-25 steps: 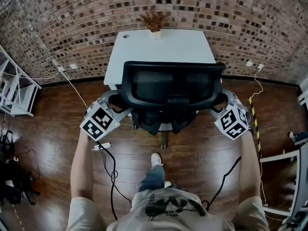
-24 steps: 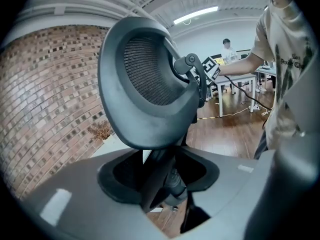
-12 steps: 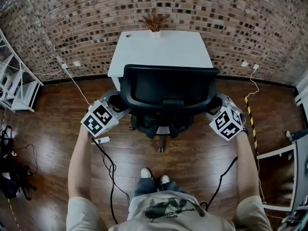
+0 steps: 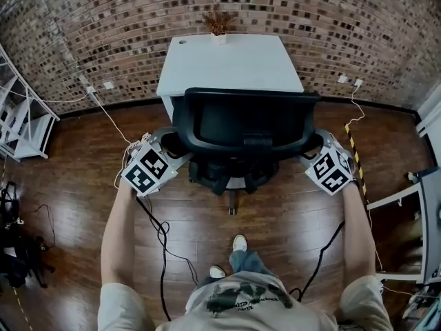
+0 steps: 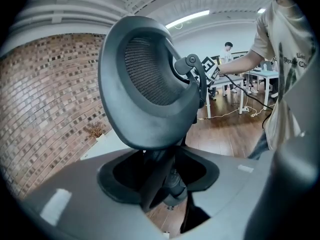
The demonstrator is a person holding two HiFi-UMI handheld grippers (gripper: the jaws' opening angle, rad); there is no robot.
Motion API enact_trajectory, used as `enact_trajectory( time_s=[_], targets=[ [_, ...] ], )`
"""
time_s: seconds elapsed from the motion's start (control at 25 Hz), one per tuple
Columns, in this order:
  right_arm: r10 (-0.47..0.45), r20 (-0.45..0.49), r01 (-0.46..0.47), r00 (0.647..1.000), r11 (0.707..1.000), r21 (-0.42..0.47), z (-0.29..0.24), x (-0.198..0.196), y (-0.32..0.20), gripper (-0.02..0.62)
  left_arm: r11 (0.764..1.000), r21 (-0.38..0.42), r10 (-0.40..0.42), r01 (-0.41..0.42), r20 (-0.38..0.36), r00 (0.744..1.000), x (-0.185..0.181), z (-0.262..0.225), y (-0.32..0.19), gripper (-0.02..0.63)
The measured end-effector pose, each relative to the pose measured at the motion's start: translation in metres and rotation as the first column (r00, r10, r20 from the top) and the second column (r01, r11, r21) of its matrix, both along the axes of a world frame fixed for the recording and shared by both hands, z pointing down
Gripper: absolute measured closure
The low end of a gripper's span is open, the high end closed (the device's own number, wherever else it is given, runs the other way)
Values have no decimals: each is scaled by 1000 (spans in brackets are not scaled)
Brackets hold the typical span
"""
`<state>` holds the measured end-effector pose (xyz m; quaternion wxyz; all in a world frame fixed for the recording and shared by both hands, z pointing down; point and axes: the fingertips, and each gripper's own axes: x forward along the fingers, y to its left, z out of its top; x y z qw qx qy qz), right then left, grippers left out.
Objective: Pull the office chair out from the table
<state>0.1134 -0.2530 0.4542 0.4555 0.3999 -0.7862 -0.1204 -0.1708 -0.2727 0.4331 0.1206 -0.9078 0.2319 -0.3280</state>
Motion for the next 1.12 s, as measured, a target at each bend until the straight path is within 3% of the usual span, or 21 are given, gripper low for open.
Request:
enact_trajectory(
  time_s=[0.72,1.12],
  targets=[
    [30,-5,-30,1000,1000,-4,2,-23,141,330,999,3,37,-37,-2,999,-23,2,135,391],
    [-2,-1,2,1000,999,38,3,-26,164,328,1000,9,5,-5,4,1000,-27,3,157,385]
  ],
)
